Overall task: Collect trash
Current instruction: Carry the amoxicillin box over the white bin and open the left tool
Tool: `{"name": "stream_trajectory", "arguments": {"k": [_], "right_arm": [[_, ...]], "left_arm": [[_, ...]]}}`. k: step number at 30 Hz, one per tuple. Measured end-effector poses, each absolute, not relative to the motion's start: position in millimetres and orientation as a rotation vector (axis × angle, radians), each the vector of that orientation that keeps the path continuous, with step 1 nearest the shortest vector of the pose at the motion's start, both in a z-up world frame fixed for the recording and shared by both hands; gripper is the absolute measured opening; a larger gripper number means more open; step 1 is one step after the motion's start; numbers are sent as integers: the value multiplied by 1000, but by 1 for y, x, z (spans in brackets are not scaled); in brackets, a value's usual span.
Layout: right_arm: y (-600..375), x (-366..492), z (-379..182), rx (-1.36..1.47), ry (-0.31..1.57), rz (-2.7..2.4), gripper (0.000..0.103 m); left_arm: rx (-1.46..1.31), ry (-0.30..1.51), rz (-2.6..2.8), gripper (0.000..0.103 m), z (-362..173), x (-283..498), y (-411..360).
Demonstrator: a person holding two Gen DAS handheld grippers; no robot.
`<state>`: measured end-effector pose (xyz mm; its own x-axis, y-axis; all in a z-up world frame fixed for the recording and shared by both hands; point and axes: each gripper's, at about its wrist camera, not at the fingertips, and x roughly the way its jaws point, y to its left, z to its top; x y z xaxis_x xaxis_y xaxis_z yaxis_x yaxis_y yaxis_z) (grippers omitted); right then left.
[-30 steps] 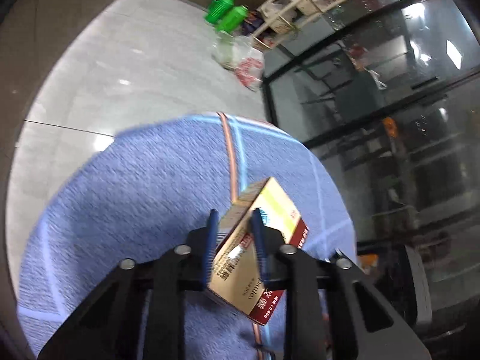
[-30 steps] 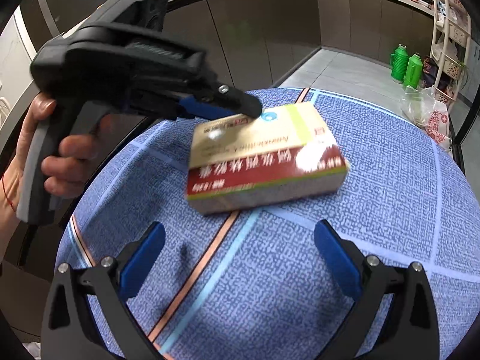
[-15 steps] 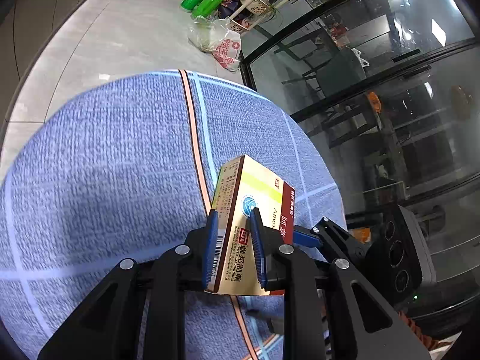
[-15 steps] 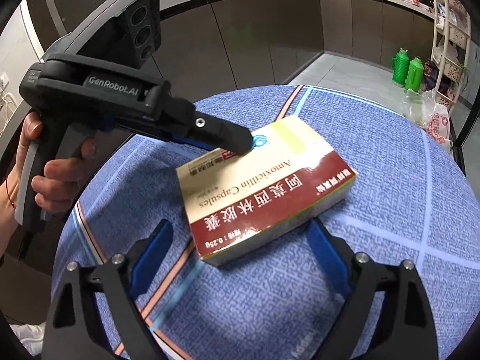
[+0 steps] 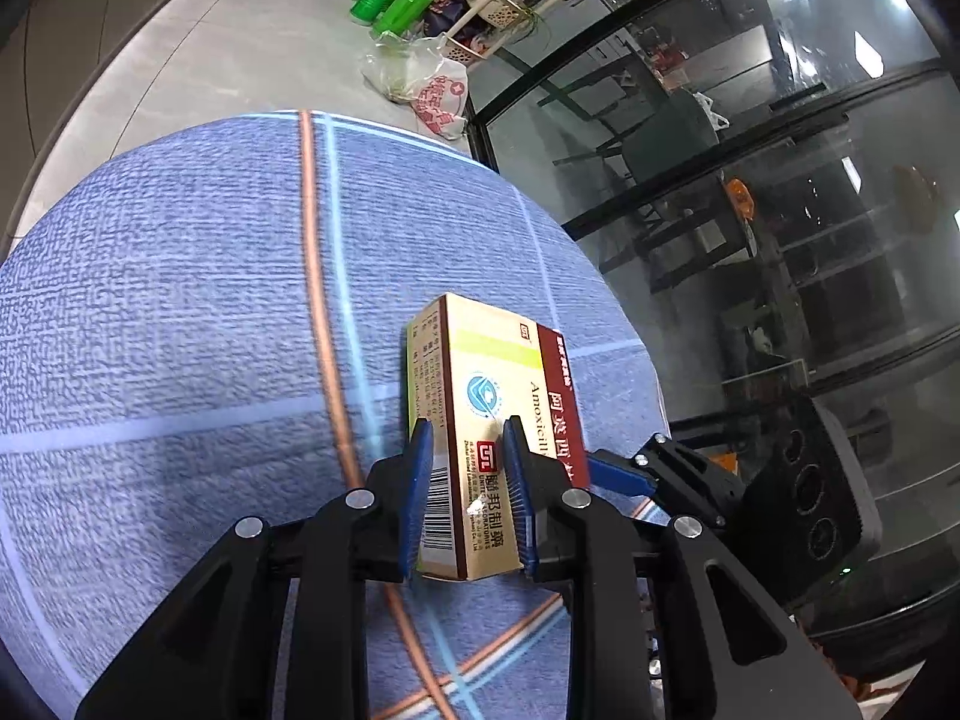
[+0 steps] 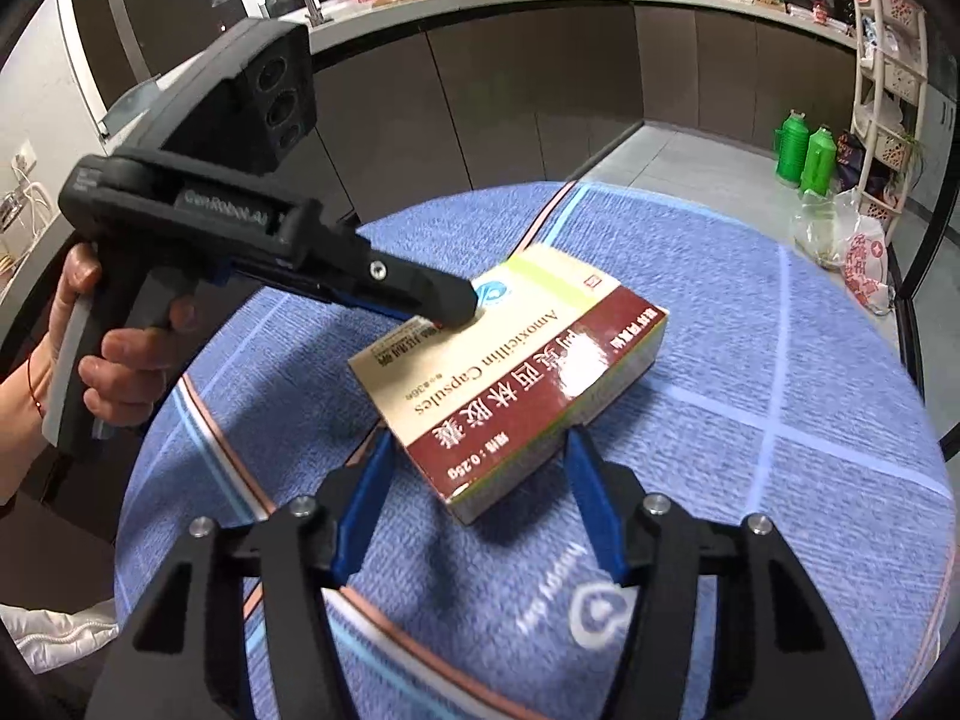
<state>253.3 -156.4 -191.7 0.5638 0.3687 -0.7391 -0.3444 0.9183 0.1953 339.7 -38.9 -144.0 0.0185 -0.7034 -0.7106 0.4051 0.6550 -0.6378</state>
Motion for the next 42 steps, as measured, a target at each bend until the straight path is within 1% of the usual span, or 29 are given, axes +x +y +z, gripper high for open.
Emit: {"name": "stream_trajectory", "arguments": {"k": [10, 16, 22, 30, 35, 38, 42], "right_arm": [[-211, 211, -152, 61, 784, 363, 59], [-265, 171, -136, 99, 741, 296, 59], [-335, 113, -135, 167, 711, 195, 59], [-434, 33, -152, 268, 712, 38, 59], [-475, 1, -171, 329, 727, -22, 59], [-491, -10, -182, 364, 732, -34, 59], [-503, -13, -199, 405, 738, -32, 57]], "left_arm": [[-225, 1226, -947, 22, -99, 315, -90], [-147, 1215, -1018, 21, -82, 289, -149], [-58, 1233, -1114, 21, -77, 260, -234], [65, 1283, -1242, 21, -99, 212, -355], [134, 1326, -1286, 21, -119, 185, -421], [165, 1346, -1290, 21, -132, 178, -446], [193, 1365, -1272, 20, -145, 178, -454]]}}
